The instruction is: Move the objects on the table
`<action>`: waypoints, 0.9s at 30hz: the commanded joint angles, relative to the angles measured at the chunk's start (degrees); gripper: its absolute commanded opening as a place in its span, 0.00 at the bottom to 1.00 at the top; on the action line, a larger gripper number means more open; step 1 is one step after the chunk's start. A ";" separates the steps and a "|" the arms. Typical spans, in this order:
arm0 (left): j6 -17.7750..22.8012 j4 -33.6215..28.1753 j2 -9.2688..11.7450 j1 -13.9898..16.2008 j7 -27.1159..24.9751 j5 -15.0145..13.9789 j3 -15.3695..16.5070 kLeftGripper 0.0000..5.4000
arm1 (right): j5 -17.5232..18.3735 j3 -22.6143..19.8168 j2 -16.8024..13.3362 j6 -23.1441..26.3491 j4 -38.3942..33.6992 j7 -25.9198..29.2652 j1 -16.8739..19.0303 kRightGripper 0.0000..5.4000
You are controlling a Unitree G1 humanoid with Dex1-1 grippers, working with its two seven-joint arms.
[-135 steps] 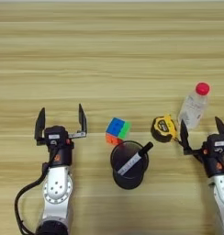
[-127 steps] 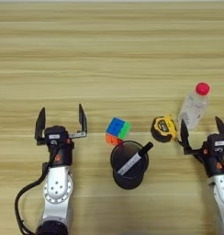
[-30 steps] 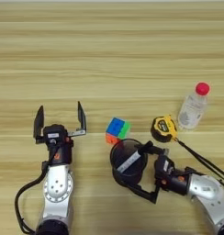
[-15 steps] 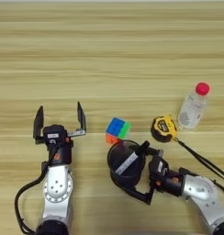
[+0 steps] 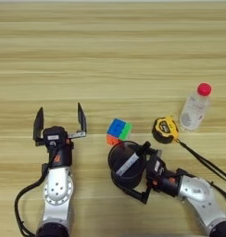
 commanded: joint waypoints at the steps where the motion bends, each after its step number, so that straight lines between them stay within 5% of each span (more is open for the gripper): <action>1: 0.39 -0.45 0.02 0.35 0.25 0.08 -0.06 1.00 | -0.75 -0.09 0.47 -0.08 0.74 -1.17 -0.89 0.99; 9: 0.35 -0.45 -0.06 0.43 0.33 0.15 -0.09 1.00 | -1.04 -0.16 0.70 0.15 1.08 -2.07 -1.04 0.90; 20: 0.39 -0.45 -0.15 0.42 0.45 0.20 -0.09 1.00 | 0.56 -1.02 1.04 0.30 -0.44 -2.04 -0.70 0.89; 27: 0.52 -0.65 -0.17 0.46 0.44 0.12 -0.08 1.00 | 3.01 -1.94 0.02 1.92 -7.41 -2.05 1.13 0.89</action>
